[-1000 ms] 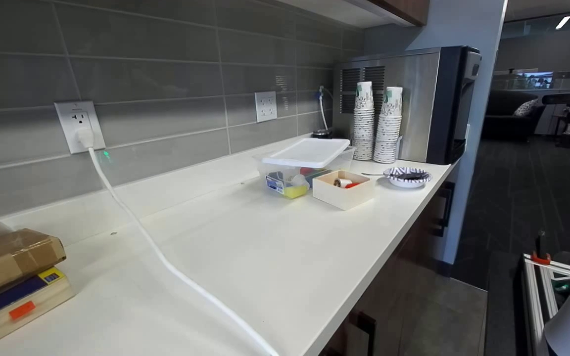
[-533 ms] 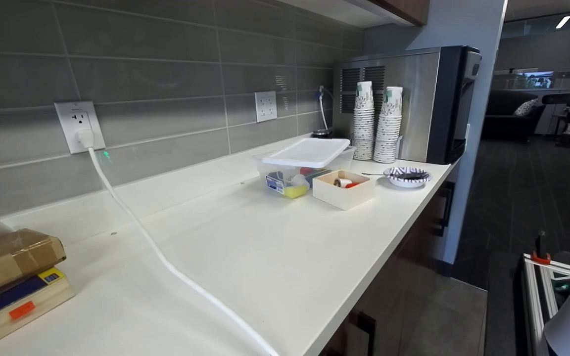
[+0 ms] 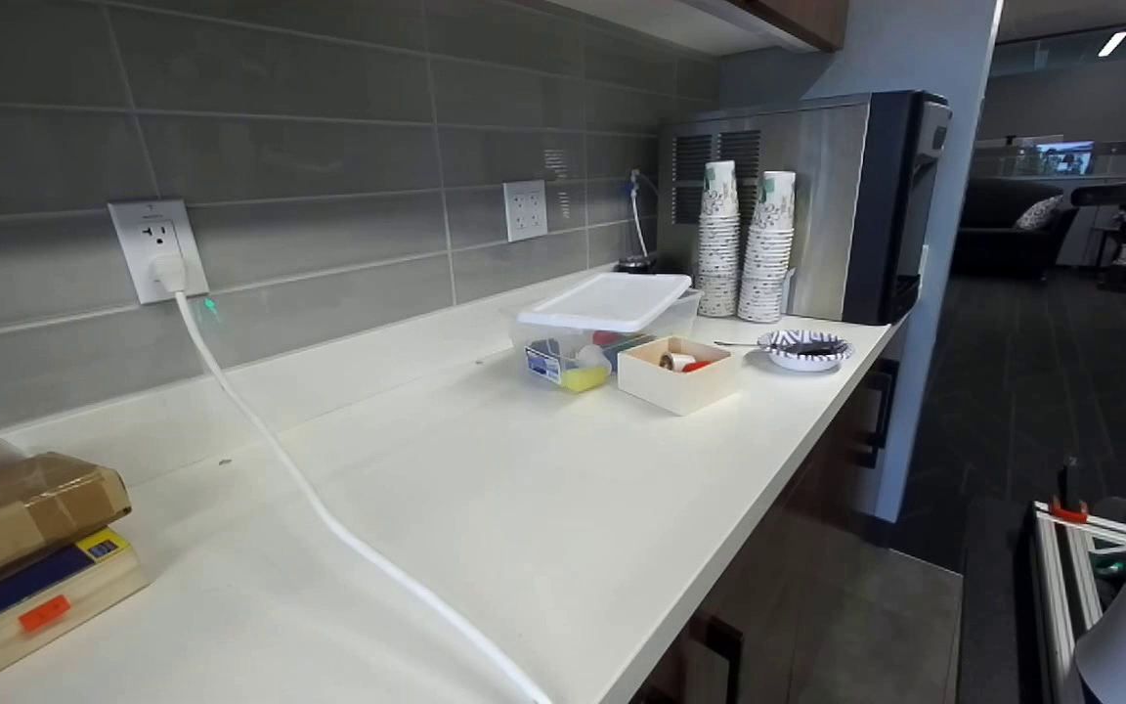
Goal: Open and close the cabinet
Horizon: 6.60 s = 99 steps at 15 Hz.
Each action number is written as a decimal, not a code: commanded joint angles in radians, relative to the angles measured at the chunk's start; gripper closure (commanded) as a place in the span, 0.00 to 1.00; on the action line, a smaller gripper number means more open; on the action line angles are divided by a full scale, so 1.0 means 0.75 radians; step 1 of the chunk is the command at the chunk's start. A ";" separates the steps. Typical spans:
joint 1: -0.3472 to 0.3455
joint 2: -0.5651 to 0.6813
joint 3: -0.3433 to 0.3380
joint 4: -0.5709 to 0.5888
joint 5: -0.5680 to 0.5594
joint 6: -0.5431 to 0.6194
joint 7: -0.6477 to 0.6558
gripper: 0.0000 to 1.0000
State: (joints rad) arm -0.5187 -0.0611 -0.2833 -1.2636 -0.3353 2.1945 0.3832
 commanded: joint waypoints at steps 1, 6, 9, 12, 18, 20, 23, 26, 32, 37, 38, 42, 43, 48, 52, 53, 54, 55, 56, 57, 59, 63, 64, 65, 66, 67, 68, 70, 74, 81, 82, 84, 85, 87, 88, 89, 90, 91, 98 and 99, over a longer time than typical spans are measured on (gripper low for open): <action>-0.031 -0.253 -0.010 -0.277 -0.093 -0.025 0.066 0.00; -0.047 -0.499 -0.009 -0.522 -0.186 -0.066 0.144 0.00; -0.101 -0.636 0.012 -0.659 -0.226 -0.100 0.172 0.00; -0.140 -0.756 0.029 -0.768 -0.211 -0.120 0.177 0.00; -0.221 -0.970 0.106 -0.956 -0.200 -0.164 0.160 0.00; -0.249 -1.018 0.124 -0.983 -0.192 -0.173 0.154 0.00; -0.277 -1.078 0.147 -1.021 -0.180 -0.196 0.140 0.00; -0.300 -1.134 0.171 -1.059 -0.178 -0.205 0.134 0.00; -0.330 -1.192 0.202 -1.098 -0.170 -0.222 0.129 0.00; -0.341 -1.215 0.211 -1.116 -0.166 -0.226 0.128 0.00; -0.343 -1.217 0.214 -1.118 -0.166 -0.225 0.130 0.00; -0.348 -1.218 0.222 -1.121 -0.163 -0.222 0.132 0.00; -0.349 -1.218 0.223 -1.121 -0.163 -0.221 0.132 0.00; -0.342 -1.199 0.232 -1.098 -0.168 -0.183 0.124 0.00; -0.320 -1.155 0.238 -1.068 -0.174 -0.129 0.103 0.00; -0.308 -1.141 0.236 -1.059 -0.168 -0.118 0.091 0.00; -0.305 -1.128 0.235 -1.053 -0.171 -0.098 0.085 0.00; -0.302 -1.113 0.234 -1.046 -0.176 -0.070 0.074 0.00; -0.305 -1.097 0.234 -1.039 -0.184 -0.043 0.066 0.00; -0.304 -1.076 0.231 -1.033 -0.190 -0.007 0.051 0.00; -0.306 -1.026 0.221 -1.015 -0.188 0.052 0.028 0.00; -0.289 -0.922 0.191 -0.969 -0.149 0.152 -0.006 0.00; -0.285 -0.894 0.186 -0.951 -0.141 0.172 -0.007 0.00; -0.282 -0.862 0.182 -0.932 -0.136 0.189 -0.007 0.00; -0.276 -0.835 0.177 -0.915 -0.130 0.205 -0.006 0.00; -0.263 -0.805 0.172 -0.895 -0.117 0.220 -0.010 0.00; -0.253 -0.779 0.168 -0.875 -0.105 0.226 -0.013 0.00; -0.225 -0.730 0.162 -0.831 -0.084 0.232 -0.019 0.00; -0.145 -0.635 0.149 -0.739 -0.022 0.227 -0.047 0.00; 0.044 -0.470 0.092 -0.571 0.117 0.215 -0.098 0.00; 0.077 -0.452 0.080 -0.551 0.139 0.212 -0.107 0.00; 0.128 -0.423 0.062 -0.515 0.179 0.206 -0.133 0.00; 0.150 -0.413 0.056 -0.501 0.194 0.204 -0.147 0.00; 0.182 -0.409 0.050 -0.484 0.214 0.195 -0.173 0.00; 0.195 -0.410 0.049 -0.474 0.219 0.188 -0.186 0.00; 0.203 -0.413 0.050 -0.469 0.220 0.187 -0.194 0.00; 0.210 -0.417 0.053 -0.465 0.218 0.185 -0.200 0.00; 0.215 -0.426 0.058 -0.464 0.211 0.181 -0.208 0.00; 0.255 -0.552 0.083 -0.487 0.207 0.075 -0.275 0.00; 0.257 -0.573 0.088 -0.492 0.201 0.057 -0.281 0.00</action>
State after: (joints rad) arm -0.3458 -0.4335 -0.2225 -1.6269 -0.2019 2.2994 0.2076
